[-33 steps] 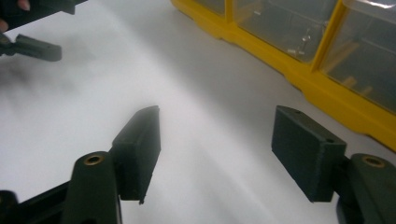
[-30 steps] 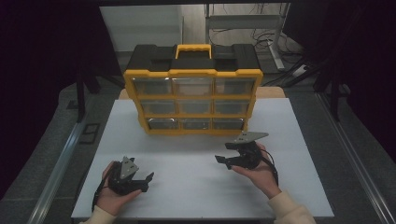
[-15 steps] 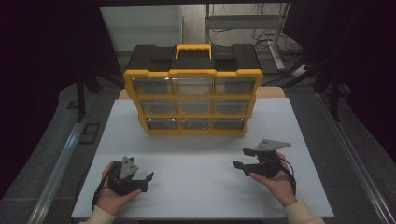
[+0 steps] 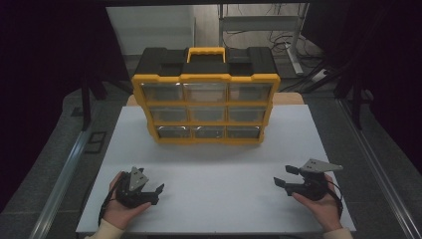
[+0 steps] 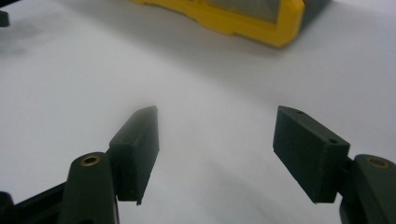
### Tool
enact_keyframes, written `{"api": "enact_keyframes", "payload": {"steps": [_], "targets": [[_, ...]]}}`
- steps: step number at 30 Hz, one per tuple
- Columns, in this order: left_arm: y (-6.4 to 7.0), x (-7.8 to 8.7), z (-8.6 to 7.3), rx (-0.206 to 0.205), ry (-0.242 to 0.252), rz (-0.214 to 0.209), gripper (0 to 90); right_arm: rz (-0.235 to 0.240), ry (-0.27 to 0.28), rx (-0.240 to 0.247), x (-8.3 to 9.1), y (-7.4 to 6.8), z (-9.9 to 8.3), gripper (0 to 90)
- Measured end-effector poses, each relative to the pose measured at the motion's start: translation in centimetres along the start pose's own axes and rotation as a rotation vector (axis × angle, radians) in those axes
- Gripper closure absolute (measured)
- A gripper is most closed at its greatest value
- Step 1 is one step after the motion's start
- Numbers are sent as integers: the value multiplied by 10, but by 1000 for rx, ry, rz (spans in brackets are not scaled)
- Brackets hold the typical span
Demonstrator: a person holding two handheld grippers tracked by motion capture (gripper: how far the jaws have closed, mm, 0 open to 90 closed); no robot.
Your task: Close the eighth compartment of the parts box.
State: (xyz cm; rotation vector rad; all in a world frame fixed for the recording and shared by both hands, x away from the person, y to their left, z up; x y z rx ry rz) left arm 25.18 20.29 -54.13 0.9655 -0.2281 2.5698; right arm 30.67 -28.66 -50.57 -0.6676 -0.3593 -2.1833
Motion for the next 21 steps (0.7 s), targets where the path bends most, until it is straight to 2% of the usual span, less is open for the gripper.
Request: {"api": "enact_keyframes", "payload": {"steps": [7, 21], "targets": [[0, -1, 0, 5, 1, 0, 122, -9, -11, -12, 2, 4, -7, 318], [0, -1, 0, 3, -1, -2, 122, -1, -33, 7, -2, 2, -8, 304]]}}
Point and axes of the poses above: each handheld gripper's, and its own axes: x roughly backward along the jaws, z roughly out of its top, y roughly to its right, the point moved 3 cm from there along -x, roughly forward along the jaws, and after that the axes turned 9 degrees about x, right-handed, at the moved point
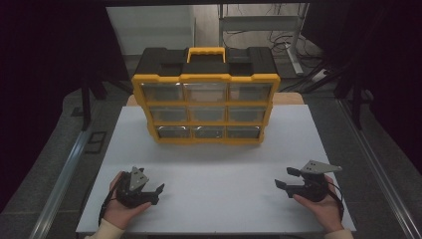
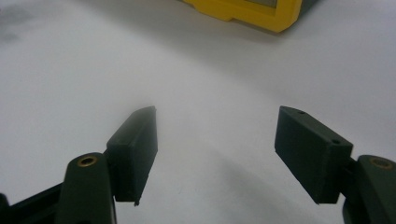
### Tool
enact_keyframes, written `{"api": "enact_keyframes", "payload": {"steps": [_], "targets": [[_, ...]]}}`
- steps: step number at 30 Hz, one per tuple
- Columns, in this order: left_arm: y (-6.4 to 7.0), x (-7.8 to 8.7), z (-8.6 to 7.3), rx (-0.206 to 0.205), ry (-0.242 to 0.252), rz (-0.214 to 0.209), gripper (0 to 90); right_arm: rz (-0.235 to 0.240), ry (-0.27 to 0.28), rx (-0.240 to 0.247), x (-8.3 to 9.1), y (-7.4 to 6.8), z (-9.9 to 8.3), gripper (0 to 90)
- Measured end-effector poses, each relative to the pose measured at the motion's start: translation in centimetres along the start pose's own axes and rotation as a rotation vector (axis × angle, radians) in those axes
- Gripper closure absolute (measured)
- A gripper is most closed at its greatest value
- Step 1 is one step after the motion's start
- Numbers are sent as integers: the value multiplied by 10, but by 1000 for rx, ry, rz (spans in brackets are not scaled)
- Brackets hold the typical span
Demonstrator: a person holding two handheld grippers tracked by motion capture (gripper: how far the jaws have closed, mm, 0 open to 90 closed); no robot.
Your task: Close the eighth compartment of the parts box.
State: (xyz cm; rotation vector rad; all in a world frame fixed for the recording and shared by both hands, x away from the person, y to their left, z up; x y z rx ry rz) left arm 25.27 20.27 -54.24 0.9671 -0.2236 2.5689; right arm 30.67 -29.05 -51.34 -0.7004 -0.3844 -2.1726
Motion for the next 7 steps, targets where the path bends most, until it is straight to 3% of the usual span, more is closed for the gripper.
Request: {"api": "enact_keyframes", "payload": {"steps": [7], "targets": [[0, -1, 0, 1, -1, -1, 122, -7, -1, 2, 0, 1, 0, 285]]}}
Point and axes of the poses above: each handheld gripper's, and its own axes: x roughly backward along the jaws, z roughly out of its top, y roughly to its right, the point moved 3 cm from there along -x, roughly forward along the jaws, and after that the axes turned 9 degrees about x, right-handed, at the moved point
